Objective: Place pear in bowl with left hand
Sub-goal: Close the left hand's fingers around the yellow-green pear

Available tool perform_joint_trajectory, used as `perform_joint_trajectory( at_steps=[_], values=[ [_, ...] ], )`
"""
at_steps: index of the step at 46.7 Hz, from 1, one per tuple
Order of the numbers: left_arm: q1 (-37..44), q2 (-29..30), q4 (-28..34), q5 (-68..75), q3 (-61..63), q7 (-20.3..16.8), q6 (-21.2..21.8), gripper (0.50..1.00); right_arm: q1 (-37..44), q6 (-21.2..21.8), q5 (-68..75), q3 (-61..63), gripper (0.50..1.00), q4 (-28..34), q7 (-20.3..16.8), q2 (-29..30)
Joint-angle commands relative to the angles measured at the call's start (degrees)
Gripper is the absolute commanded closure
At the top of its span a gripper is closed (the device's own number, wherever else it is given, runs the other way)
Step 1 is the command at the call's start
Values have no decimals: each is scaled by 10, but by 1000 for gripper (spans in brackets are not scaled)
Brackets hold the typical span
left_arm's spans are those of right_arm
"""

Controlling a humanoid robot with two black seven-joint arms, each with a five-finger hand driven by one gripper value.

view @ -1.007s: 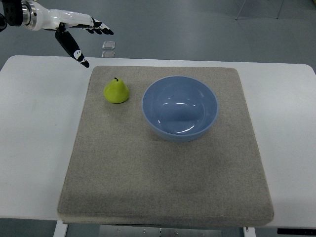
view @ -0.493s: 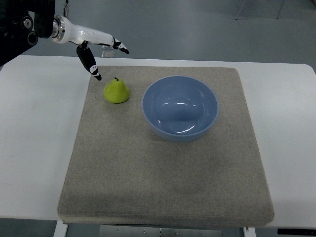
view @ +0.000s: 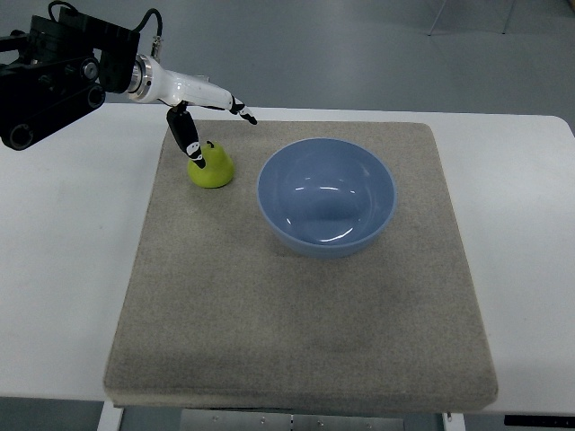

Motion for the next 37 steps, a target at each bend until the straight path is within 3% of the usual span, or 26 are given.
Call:
perform_joint_trajectory(
  at_steps=[1,15,37],
  values=[
    [0,0,0,0,0,0,0,508,0,0,0,0,576,1,0,0],
    [25,-3,5,2,1,1,2,508,0,0,0,0,576,0,0,0],
    [42,-19,41,2,5,3,38,508,0,0,0,0,576,1,0,0]
  ],
)
